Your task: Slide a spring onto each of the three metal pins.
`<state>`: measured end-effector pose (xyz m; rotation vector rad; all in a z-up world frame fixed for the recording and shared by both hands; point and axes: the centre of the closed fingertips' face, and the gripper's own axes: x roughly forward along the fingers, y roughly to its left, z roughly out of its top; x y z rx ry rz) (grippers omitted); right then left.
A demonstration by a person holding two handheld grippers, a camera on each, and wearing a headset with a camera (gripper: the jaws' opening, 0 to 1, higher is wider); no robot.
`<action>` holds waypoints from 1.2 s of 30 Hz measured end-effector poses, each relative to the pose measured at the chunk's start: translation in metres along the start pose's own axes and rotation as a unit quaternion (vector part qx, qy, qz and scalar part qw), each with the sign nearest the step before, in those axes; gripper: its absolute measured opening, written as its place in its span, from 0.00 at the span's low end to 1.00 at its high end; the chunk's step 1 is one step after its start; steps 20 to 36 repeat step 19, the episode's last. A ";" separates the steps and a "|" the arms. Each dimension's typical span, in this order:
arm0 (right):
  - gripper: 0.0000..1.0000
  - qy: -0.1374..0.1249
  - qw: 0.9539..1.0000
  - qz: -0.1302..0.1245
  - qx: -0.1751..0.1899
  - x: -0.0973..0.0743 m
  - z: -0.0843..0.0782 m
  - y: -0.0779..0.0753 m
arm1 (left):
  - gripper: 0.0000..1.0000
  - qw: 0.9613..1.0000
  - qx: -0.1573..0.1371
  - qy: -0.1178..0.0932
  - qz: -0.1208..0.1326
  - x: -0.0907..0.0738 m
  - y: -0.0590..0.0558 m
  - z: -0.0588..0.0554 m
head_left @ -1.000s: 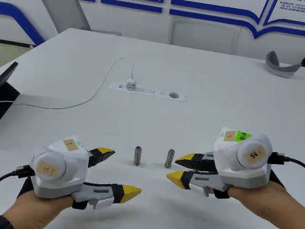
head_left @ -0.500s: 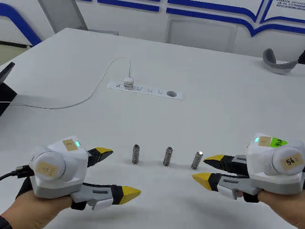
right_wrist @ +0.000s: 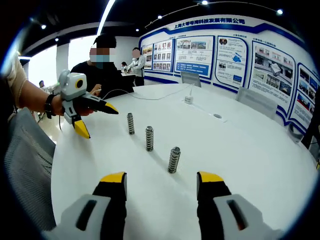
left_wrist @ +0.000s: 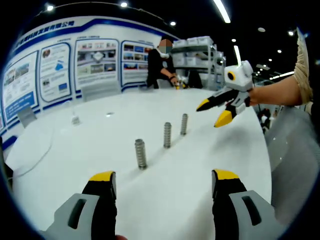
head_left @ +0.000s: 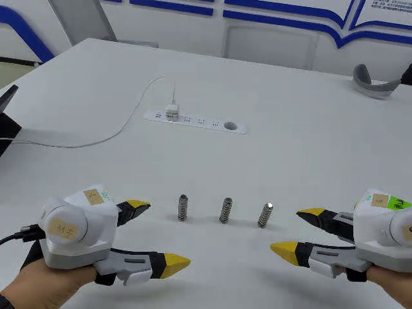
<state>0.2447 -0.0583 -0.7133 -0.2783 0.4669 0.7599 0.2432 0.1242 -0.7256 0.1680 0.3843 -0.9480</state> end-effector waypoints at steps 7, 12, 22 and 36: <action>0.66 -0.009 1.000 0.001 0.007 0.001 -0.001 0.001 | 0.81 1.000 -0.005 0.001 0.004 -0.001 0.001 -0.001; 0.70 -0.012 1.000 0.002 0.007 0.000 -0.002 0.002 | 0.82 1.000 -0.008 0.002 0.008 -0.003 0.002 -0.003; 0.72 -0.017 1.000 0.000 0.011 -0.001 0.001 0.002 | 0.83 1.000 -0.010 0.002 0.012 -0.004 0.003 -0.003; 0.72 -0.017 1.000 0.000 0.011 -0.001 0.001 0.002 | 0.83 1.000 -0.010 0.002 0.012 -0.004 0.003 -0.003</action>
